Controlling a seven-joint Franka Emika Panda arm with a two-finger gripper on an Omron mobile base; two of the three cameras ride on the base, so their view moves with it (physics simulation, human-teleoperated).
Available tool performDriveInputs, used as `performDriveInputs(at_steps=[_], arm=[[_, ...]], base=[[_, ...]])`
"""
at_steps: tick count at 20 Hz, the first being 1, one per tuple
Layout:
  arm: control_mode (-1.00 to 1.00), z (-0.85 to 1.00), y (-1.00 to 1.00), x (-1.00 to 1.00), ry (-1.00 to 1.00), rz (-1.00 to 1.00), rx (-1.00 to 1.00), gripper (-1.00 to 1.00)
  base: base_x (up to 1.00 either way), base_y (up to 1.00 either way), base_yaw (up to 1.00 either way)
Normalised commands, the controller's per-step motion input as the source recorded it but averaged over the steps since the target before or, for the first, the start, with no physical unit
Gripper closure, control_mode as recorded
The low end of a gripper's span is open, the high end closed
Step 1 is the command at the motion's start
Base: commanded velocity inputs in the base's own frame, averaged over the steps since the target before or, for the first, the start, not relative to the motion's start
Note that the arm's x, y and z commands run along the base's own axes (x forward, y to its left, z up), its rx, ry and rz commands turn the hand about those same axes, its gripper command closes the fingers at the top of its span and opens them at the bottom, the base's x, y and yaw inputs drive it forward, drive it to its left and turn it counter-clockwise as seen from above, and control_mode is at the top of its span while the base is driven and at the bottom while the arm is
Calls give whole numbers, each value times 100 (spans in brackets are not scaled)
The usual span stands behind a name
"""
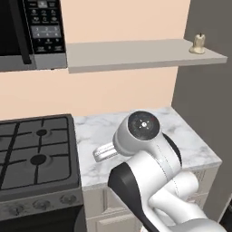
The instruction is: Get the candle and the beer from the cabinet and move them to the dining counter.
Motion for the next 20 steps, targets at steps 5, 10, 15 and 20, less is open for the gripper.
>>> performDriveInputs(at_steps=[5,10,15,20], arm=[[100,0,0,0,0,0,0,-100],[100,0,0,0,0,0,0,-100],[100,0,0,0,0,0,0,-100],[100,0,0,0,0,0,0,-100]], base=[[55,-14,36],[61,-27,20],[67,-24,4],[73,1,-6]])
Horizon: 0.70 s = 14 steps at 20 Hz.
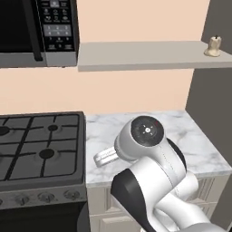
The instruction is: Get the candle and the beer from the cabinet and move them to the dining counter.
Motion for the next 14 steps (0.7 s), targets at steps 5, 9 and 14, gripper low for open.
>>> performDriveInputs(at_steps=[5,9,14], arm=[[100,0,0,0,0,0,0,-100],[100,0,0,0,0,0,0,-100],[100,0,0,0,0,0,0,-100]], base=[[87,20,-15],[92,8,-11],[47,0,-3]])
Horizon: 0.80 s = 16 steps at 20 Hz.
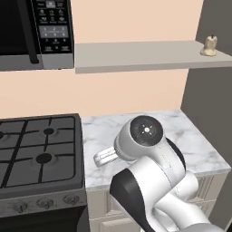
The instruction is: Get the candle and the beer from the cabinet and move them to the dining counter.
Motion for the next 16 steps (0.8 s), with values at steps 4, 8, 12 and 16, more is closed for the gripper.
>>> performDriveInputs(at_steps=[4,8,12,16], arm=[[-100,3,-19,-11,-5,-5,0,-100],[-100,28,-53,-28,-2,-26,0,-100],[-100,36,-66,-3,0,-30,0,-100],[-100,37,-72,5,3,-29,-1,-100]], base=[[0,0,0],[0,0,0],[0,0,0],[0,0,0]])
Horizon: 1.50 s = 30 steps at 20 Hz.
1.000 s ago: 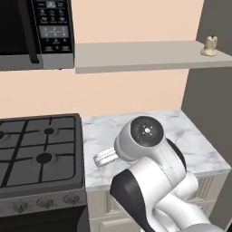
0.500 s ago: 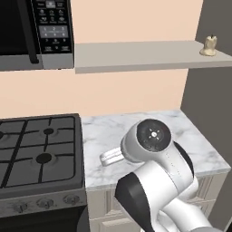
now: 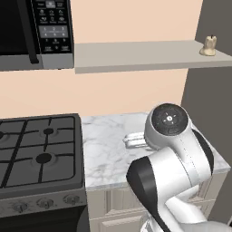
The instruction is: Get the candle and the beer from the cabinet and move them to the dining counter.
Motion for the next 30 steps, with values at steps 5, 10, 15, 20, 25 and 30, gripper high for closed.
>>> performDriveInputs(at_steps=[5,10,15,20,25,30], arm=[[-100,51,-80,6,1,-23,-5,-100],[-100,58,-60,0,0,-18,-12,-100],[-100,34,-51,0,-24,-16,-12,-100],[-100,7,-47,-20,-44,-9,-4,-100],[-100,31,-41,-3,-32,0,0,-100],[-100,88,-33,4,-4,-1,1,-100]], base=[[0,0,0],[0,0,0],[0,0,0],[0,0,0],[0,0,0],[0,0,0]])
